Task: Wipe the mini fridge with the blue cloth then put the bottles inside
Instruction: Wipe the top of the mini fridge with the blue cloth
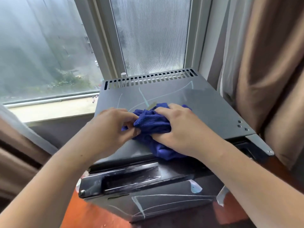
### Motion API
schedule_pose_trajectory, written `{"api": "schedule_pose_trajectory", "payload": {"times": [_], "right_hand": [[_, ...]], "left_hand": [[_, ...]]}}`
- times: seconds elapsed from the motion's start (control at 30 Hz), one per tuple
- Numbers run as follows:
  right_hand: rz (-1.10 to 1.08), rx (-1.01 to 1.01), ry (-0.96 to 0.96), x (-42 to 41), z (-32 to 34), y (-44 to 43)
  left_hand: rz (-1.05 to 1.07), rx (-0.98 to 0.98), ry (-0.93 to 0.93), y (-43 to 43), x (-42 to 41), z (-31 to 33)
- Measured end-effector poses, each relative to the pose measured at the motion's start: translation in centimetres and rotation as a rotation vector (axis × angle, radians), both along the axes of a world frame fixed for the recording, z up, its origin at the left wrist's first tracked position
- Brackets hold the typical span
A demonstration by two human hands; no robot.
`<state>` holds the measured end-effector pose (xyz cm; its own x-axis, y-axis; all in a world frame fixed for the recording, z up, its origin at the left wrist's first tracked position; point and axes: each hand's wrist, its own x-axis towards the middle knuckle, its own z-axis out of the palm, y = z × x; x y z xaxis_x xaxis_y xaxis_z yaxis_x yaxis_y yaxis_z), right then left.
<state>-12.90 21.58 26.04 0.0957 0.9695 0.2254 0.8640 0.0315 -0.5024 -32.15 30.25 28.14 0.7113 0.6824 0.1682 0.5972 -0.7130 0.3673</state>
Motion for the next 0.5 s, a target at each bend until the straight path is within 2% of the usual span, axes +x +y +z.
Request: {"api": "schedule_pose_trajectory", "payload": {"times": [0.23,0.4,0.5], "right_hand": [[-0.026,-0.003,0.025,0.4,-0.1,-0.7],[0.112,-0.046,0.036,0.1,-0.3,-4.3],[0.144,-0.032,0.023,-1.4,-0.4,-4.2]], "left_hand": [[-0.017,-0.023,0.086,-0.5,1.0,1.2],[-0.066,-0.108,0.008,-4.4,-1.6,0.2],[-0.010,-0.065,-0.016,-5.4,-3.6,-0.9]]}}
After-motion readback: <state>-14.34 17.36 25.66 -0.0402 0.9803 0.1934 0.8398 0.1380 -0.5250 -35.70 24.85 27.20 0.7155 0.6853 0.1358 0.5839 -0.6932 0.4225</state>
